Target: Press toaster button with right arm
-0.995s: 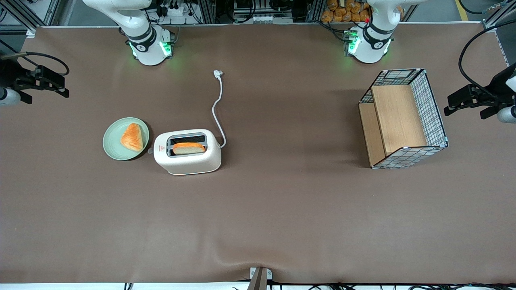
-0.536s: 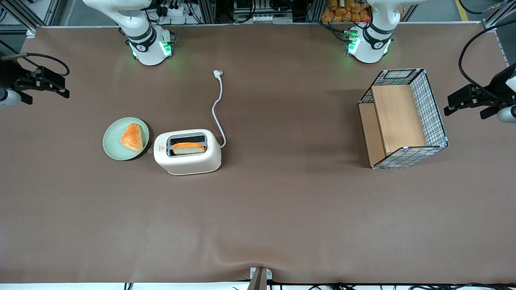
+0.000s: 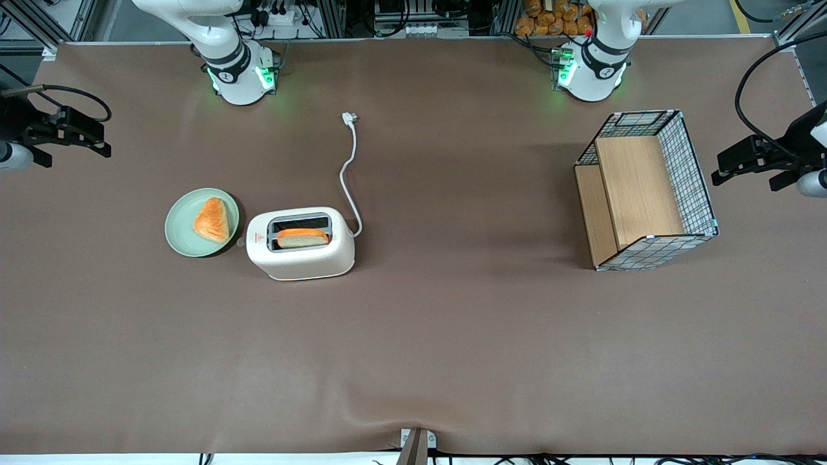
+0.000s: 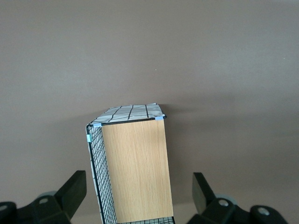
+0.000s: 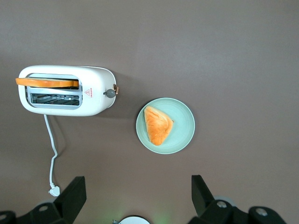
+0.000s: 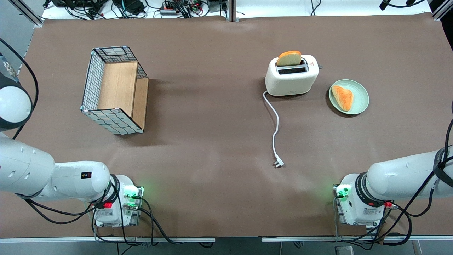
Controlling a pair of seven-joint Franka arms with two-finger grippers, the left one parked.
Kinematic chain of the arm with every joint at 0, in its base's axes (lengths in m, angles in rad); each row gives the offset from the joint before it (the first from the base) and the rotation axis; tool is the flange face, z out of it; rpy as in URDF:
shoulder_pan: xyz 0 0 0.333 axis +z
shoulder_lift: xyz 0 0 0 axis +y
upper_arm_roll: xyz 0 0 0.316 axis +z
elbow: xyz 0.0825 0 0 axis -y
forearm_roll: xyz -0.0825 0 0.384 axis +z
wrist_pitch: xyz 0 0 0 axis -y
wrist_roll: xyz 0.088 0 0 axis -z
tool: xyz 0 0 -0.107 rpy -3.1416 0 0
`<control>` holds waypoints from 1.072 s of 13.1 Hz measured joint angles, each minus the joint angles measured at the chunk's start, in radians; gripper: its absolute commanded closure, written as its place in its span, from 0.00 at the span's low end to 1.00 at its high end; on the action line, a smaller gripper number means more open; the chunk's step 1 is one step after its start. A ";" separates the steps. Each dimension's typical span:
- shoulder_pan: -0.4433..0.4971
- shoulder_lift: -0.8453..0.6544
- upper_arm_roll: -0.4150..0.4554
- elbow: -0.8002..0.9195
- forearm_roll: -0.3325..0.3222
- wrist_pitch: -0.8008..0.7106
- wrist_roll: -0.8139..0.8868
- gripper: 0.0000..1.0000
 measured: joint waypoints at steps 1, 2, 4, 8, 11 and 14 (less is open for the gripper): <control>0.000 0.000 -0.001 0.000 0.000 0.000 0.000 0.00; 0.000 0.000 -0.002 0.000 0.000 -0.001 0.000 0.00; 0.000 0.000 -0.003 0.000 0.000 -0.001 0.000 0.00; 0.000 0.000 -0.004 0.000 0.000 -0.004 0.000 0.00; 0.000 0.000 -0.003 0.000 0.000 -0.014 0.000 0.00; 0.001 0.000 -0.003 0.000 0.000 -0.015 0.000 0.00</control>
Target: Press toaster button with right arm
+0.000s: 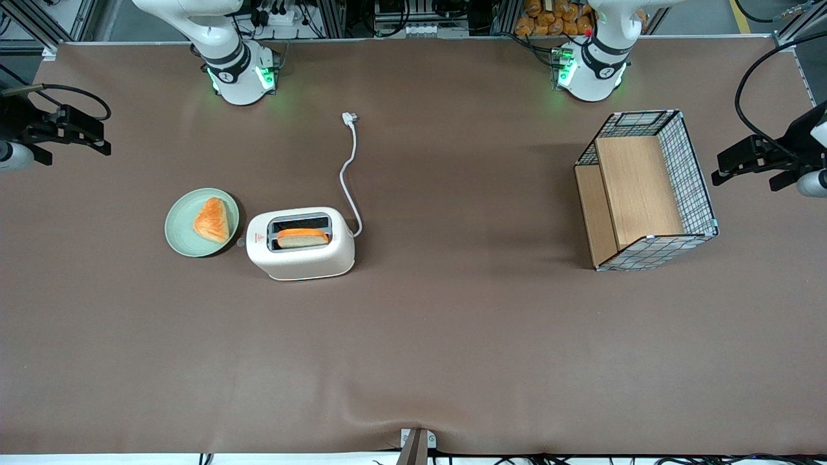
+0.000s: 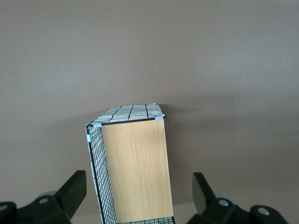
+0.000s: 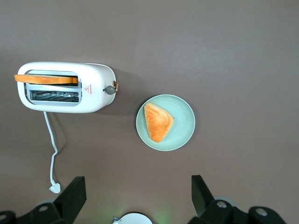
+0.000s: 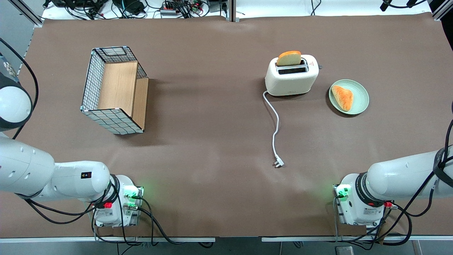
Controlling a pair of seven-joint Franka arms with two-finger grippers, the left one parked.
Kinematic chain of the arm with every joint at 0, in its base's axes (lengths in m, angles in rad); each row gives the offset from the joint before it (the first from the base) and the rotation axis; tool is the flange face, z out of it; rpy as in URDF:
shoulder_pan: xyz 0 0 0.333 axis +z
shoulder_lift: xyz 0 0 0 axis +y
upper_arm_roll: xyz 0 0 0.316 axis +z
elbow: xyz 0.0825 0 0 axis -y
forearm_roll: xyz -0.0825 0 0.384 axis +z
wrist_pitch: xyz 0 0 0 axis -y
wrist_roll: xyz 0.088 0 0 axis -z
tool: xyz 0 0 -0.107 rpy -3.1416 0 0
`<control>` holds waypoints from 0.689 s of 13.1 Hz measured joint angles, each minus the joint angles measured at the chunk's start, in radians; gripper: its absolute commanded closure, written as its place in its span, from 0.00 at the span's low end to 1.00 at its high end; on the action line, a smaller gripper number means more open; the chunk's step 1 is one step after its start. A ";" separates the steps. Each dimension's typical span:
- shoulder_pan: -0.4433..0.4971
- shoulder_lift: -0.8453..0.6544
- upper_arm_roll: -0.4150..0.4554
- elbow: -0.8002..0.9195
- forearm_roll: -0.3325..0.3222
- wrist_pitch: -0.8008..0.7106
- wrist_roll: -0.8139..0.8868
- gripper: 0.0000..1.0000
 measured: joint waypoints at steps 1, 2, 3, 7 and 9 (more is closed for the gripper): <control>0.000 0.000 0.000 0.000 0.000 0.000 0.000 0.00; 0.000 0.000 0.000 0.000 0.000 0.000 0.000 0.01; 0.000 0.000 0.000 0.000 0.000 0.000 0.000 0.17; 0.001 0.001 0.001 -0.001 0.000 0.000 0.000 0.85; 0.002 0.003 0.001 -0.003 0.005 0.000 0.000 1.00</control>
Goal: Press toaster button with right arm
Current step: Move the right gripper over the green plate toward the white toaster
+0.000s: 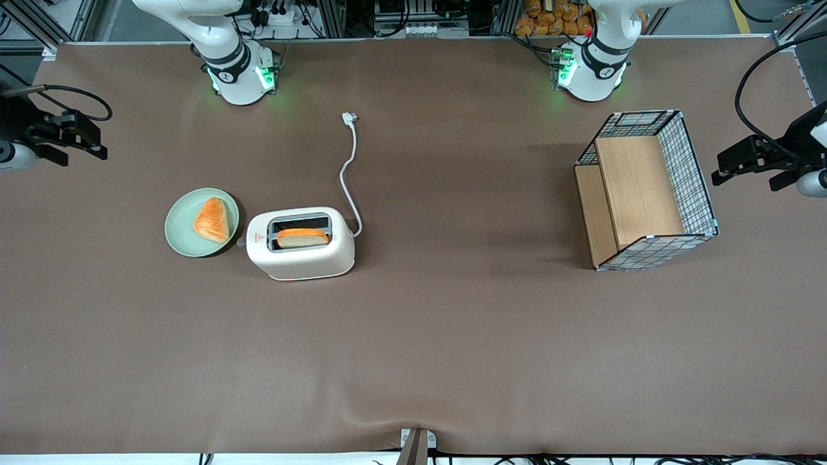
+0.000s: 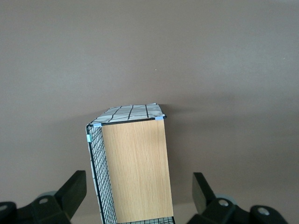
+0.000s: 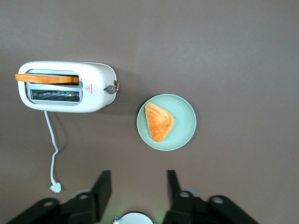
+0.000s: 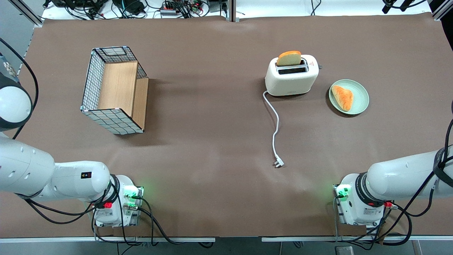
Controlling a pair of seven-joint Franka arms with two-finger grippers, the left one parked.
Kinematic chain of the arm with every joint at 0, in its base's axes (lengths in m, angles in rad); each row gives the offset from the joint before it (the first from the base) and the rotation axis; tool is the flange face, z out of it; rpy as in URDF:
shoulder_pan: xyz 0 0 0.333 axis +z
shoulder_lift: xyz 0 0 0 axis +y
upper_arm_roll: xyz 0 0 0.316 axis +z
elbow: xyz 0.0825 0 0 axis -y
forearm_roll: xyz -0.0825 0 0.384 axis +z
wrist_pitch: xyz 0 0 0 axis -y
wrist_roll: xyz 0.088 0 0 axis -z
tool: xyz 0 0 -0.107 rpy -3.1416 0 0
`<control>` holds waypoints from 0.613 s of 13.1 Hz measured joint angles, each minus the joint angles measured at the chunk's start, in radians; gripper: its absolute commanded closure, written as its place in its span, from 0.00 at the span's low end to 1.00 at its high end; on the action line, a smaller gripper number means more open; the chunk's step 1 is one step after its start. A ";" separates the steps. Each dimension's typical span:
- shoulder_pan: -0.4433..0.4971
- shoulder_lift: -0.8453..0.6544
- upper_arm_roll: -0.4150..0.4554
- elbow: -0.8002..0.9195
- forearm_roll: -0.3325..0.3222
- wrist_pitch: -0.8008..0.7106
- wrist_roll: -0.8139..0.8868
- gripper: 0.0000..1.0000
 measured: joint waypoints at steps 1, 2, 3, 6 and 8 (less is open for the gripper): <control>0.000 0.002 0.000 -0.003 0.006 0.000 0.000 1.00; 0.000 0.004 0.000 -0.007 0.014 0.000 0.000 1.00; 0.000 0.008 0.000 -0.010 0.022 0.000 0.000 1.00; 0.000 0.016 0.000 -0.030 0.062 0.003 0.000 1.00; 0.000 0.023 0.000 -0.046 0.080 0.004 0.000 1.00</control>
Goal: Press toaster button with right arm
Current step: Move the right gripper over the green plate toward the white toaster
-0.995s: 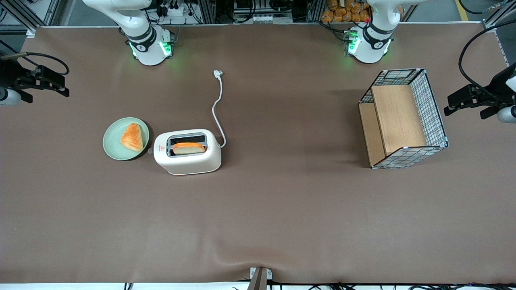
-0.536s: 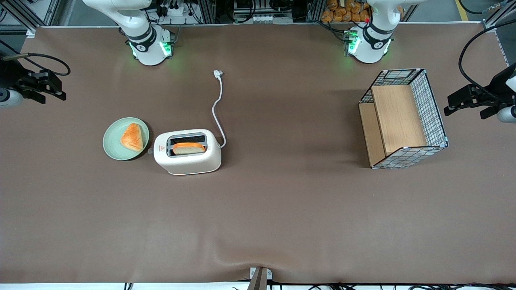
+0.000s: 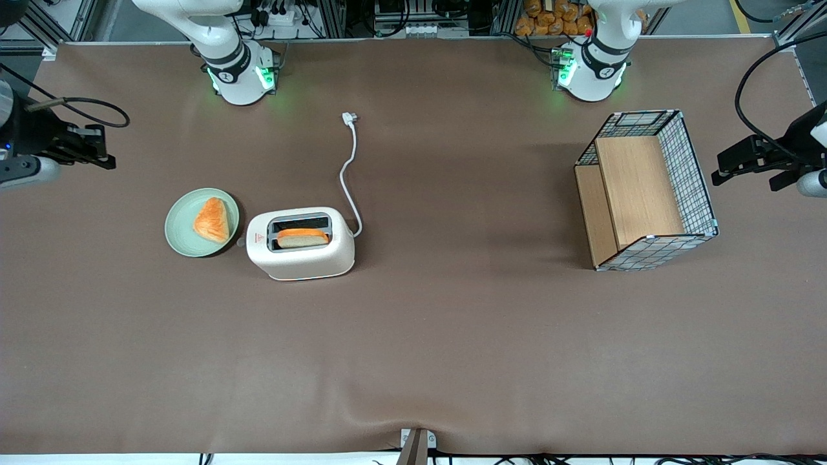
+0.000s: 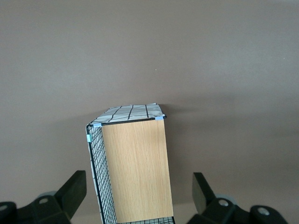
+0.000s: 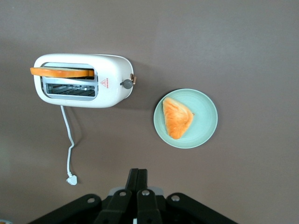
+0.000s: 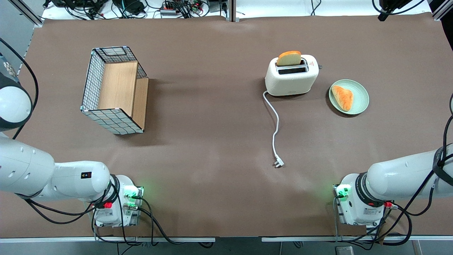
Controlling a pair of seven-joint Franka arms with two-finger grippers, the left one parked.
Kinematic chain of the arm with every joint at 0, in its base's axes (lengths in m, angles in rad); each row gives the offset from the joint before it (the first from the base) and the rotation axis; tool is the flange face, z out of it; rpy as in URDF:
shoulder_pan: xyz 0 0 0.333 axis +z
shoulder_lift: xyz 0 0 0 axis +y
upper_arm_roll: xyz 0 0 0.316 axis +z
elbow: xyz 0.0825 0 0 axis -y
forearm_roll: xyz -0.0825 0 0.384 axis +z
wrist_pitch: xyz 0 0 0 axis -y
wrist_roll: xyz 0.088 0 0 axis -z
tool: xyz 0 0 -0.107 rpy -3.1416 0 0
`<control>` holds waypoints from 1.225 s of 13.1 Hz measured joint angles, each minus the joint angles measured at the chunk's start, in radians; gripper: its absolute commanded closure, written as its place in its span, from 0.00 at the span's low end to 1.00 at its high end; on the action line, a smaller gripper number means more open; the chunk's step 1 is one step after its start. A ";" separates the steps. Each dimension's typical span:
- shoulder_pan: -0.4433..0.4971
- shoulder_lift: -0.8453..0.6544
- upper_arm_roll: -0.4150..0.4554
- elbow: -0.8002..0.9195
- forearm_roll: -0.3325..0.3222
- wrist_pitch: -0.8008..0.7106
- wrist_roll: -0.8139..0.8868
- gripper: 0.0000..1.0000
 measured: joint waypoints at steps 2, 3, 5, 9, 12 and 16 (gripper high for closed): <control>0.000 0.003 0.000 -0.021 0.023 0.008 0.000 1.00; -0.001 0.003 -0.003 -0.035 0.050 0.014 0.000 1.00; -0.009 0.004 -0.013 -0.062 0.094 0.028 0.000 1.00; -0.012 0.005 -0.017 -0.141 0.110 0.122 0.000 1.00; -0.008 0.006 -0.013 -0.202 0.112 0.196 0.000 1.00; -0.001 0.006 -0.009 -0.285 0.149 0.309 -0.006 1.00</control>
